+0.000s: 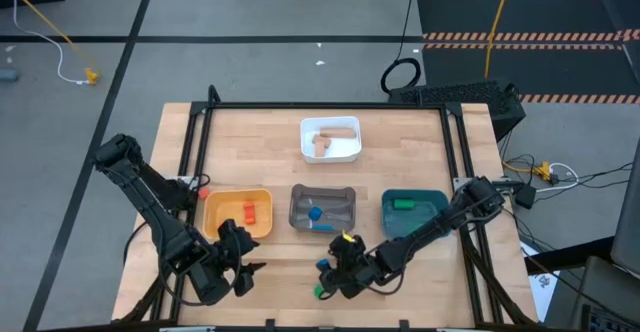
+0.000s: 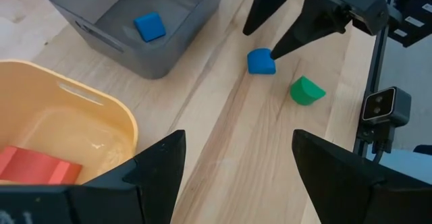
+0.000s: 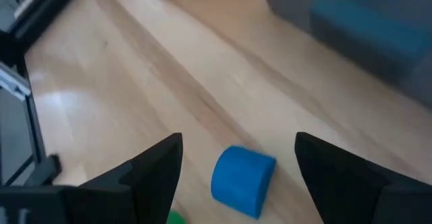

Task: Sort & place blocks by color
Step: Put the blue half circle block into the black bin

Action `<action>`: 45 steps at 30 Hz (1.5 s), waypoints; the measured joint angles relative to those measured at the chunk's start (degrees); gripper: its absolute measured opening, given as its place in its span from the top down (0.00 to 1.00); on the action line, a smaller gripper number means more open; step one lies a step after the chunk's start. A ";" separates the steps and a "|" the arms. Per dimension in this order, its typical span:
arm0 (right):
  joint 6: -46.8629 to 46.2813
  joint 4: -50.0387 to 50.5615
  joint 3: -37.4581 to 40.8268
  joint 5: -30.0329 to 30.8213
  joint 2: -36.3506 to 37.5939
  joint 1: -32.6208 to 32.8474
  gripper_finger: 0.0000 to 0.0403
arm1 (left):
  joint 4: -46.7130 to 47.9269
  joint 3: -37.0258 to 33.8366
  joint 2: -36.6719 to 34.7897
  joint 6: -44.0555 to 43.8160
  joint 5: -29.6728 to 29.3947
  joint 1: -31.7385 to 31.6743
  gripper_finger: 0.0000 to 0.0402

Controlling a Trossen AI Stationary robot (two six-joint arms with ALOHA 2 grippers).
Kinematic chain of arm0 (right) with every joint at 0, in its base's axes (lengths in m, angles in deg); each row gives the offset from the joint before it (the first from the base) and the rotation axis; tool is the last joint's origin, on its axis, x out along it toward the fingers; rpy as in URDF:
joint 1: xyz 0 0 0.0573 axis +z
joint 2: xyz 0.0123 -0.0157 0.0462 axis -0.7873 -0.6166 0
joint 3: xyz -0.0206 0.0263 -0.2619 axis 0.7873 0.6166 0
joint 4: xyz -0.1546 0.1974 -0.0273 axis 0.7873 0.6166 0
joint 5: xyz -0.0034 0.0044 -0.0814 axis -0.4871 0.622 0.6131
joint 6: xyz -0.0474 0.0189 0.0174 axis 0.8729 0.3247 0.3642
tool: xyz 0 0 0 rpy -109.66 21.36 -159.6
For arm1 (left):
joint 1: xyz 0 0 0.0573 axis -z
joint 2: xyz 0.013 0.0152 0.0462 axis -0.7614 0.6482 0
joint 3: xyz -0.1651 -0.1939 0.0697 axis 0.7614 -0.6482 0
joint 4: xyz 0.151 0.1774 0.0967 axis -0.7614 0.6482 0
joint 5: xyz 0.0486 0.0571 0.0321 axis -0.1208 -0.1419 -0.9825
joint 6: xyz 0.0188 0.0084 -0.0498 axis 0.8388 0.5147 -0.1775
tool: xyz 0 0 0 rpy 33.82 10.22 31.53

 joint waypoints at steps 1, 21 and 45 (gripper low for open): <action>-0.03 0.00 0.00 1.02 0.00 0.22 0.31 | 0.00 0.00 0.00 0.00 -0.12 0.00 0.33; 13.18 -8.40 0.02 4.52 -6.05 1.35 0.35 | 0.20 0.00 0.02 0.69 -0.31 0.15 0.33; 68.10 -9.19 2.04 -18.16 0.17 -0.10 0.37 | -0.02 0.00 0.02 -2.54 -0.34 0.26 0.33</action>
